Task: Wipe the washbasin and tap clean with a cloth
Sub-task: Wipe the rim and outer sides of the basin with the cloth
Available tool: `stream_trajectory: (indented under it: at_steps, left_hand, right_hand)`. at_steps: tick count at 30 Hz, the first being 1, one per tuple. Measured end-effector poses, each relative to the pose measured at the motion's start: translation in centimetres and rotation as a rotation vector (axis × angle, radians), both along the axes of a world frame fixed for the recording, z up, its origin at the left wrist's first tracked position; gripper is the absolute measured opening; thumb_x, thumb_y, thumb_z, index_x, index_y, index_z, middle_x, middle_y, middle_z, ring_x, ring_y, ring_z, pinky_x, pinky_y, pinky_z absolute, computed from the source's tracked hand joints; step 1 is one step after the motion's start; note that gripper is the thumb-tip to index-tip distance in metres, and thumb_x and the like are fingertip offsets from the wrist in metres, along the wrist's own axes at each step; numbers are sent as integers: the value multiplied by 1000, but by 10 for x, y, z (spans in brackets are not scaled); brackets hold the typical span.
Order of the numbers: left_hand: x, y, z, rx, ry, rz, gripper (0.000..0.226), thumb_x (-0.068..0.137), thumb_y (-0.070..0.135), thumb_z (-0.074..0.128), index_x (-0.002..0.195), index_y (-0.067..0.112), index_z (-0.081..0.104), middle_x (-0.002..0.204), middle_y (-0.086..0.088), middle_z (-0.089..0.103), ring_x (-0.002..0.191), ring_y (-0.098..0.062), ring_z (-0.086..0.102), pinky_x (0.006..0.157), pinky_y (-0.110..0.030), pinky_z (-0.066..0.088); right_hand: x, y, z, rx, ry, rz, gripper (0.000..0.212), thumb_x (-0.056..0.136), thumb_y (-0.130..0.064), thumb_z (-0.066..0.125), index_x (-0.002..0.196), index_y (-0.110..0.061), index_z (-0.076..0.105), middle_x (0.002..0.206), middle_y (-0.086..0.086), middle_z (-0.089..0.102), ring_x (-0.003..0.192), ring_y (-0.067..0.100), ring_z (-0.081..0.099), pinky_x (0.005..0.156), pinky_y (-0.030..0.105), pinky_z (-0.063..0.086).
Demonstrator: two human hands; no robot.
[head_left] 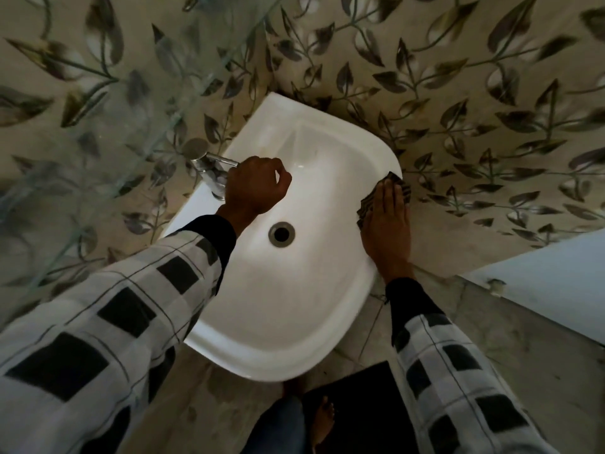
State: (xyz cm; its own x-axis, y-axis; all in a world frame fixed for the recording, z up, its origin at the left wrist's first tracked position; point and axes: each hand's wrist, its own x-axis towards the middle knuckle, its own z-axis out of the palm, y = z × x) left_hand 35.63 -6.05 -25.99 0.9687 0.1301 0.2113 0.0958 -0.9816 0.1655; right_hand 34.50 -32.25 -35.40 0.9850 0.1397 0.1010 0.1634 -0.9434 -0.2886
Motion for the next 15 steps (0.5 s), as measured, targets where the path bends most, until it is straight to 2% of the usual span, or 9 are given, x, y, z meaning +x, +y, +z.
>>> stream_trajectory:
  at_steps: [8,11,15]
  left_hand:
    - [0,0,4,-22,38,18,26,92,37,52,87,20,71,79,-5,69,83,-31,65,67,-33,42]
    - [-3,-1,4,7,32,2,24,89,36,53,82,20,70,73,-4,68,76,-29,65,63,-32,45]
    - [-2,-6,6,52,42,-8,22,88,32,58,74,19,68,68,-3,66,72,-28,65,59,-28,41]
  right_hand:
    - [66,-10,8,-87,24,161,71,91,-32,23,154,-1,28,160,18,31,149,32,30,119,57,23]
    - [70,-14,7,-145,15,229,71,92,-34,24,155,-3,28,161,15,31,149,29,30,119,56,22]
    - [105,-12,16,-205,9,321,75,90,-39,20,158,-9,25,163,9,29,150,24,28,120,56,20]
